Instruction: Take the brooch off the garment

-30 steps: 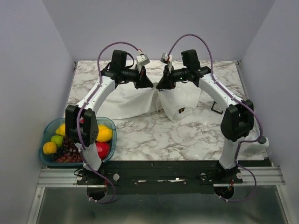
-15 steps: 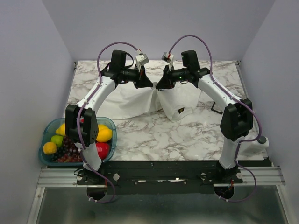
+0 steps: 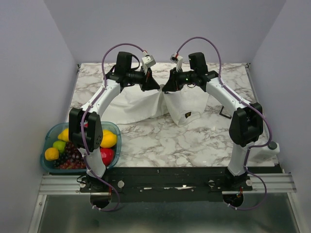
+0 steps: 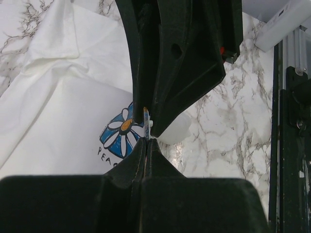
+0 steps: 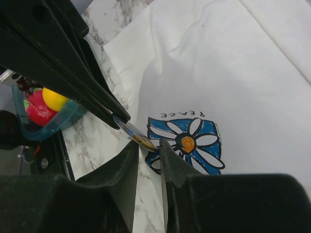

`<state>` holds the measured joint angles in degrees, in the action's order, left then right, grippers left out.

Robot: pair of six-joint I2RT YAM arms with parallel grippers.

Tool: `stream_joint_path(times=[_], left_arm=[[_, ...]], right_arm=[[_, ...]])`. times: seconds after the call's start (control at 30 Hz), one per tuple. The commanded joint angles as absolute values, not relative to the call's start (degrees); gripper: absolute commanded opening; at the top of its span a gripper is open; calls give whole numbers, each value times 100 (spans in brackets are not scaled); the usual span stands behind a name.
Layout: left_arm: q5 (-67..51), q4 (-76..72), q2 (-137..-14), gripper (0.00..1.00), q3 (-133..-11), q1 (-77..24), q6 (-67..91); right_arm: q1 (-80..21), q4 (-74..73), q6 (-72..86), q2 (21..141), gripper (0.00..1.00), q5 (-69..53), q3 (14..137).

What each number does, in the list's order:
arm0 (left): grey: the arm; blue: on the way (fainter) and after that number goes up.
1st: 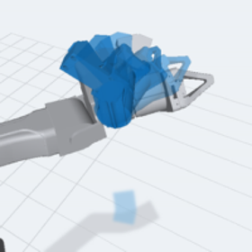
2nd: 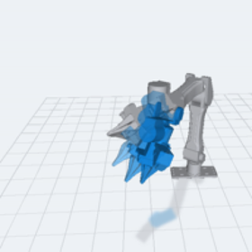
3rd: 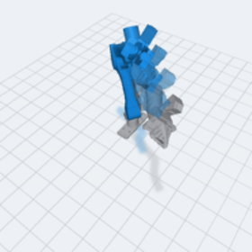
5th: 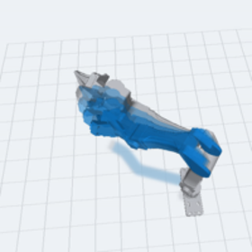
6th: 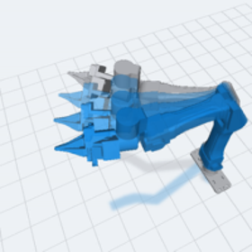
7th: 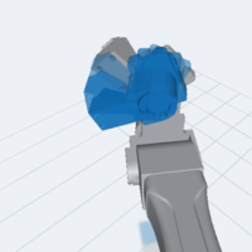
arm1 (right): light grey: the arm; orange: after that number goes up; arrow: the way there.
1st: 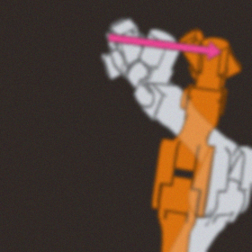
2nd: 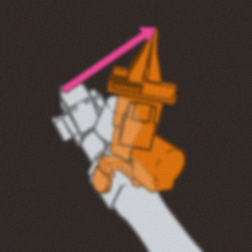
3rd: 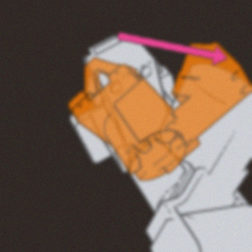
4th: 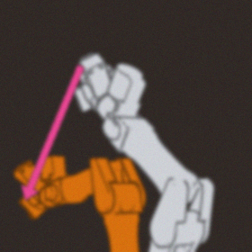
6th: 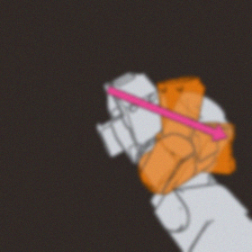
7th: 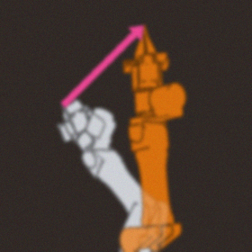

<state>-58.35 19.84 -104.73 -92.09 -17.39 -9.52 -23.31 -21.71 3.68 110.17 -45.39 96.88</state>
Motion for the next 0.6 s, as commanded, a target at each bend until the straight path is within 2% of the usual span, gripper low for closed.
stream_joint_path(times=[0.0, 0.33, 0.57], left_arm=[[-6205, 2126, -10371, 0, -9219, -1951, -1054], [-6249, 2382, -10371, 0, -9255, -1925, -1336], [-6249, 2399, -10319, 0, -9202, -1898, -1345]], right_arm=[[-2399, -1881, -499, 10934, 31, -5132, 9467], [-2294, -2180, -1397, 10687, 37, -5704, 9387], [-2303, -2276, -1459, 10670, 34, -5748, 9387]])
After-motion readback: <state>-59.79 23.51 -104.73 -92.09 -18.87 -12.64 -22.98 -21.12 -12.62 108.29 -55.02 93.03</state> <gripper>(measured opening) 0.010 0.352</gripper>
